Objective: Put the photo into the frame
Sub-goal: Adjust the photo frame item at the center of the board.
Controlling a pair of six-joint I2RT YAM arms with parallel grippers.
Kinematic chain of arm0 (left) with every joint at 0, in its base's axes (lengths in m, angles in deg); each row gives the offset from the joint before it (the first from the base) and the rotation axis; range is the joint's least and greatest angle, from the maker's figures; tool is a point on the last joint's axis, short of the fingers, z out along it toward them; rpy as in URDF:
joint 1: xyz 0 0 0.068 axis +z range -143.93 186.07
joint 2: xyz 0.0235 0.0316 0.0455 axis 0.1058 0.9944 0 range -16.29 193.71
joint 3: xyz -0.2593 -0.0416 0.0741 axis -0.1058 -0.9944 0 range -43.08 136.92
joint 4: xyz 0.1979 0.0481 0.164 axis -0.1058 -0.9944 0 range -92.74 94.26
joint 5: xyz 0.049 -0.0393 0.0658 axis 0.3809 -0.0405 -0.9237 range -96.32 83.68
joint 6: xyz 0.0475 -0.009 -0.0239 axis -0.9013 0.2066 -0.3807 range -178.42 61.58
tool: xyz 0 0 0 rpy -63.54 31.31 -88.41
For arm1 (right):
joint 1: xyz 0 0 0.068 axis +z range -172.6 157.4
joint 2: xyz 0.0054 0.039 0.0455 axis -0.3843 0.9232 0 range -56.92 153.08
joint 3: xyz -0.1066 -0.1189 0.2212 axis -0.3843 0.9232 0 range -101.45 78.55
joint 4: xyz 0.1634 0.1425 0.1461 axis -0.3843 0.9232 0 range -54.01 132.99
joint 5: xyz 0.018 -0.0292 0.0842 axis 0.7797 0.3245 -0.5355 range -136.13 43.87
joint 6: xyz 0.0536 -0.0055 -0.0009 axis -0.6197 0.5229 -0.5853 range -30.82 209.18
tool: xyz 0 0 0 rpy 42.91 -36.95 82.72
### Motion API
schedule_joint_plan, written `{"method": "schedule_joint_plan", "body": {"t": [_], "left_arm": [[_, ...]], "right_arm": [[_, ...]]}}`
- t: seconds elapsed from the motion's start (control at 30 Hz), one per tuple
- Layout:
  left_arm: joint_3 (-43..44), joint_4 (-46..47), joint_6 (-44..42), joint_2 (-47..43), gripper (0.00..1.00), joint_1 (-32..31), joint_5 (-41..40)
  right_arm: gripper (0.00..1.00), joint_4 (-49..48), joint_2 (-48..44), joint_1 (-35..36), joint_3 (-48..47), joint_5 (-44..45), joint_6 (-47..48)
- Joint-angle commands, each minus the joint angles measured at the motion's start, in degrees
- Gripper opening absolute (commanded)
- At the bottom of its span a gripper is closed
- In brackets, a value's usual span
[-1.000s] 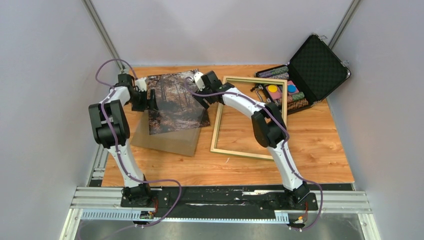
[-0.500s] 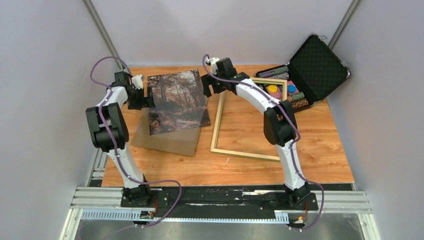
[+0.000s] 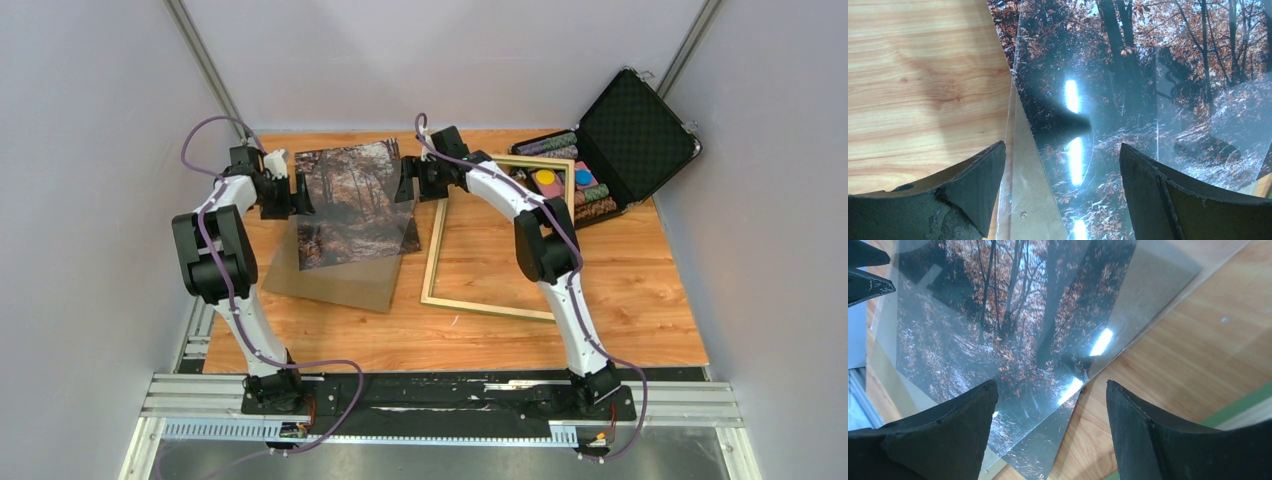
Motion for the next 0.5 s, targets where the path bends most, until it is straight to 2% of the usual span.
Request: {"method": "schedule_joint_plan", "body": {"t": [0.0, 0.47], "left_arm": [[-0.9, 1.9, 0.3, -3.0, 0.9, 0.5, 2.7], [3.5, 2.4, -2.2, 0.0, 0.92, 0.5, 1.5]], "right_arm": [[0.77, -0.6, 0.9, -0.3, -1.2, -4.6, -5.7], [0.75, -0.7, 2.6, -0.2, 0.3, -6.2, -7.2]]}}
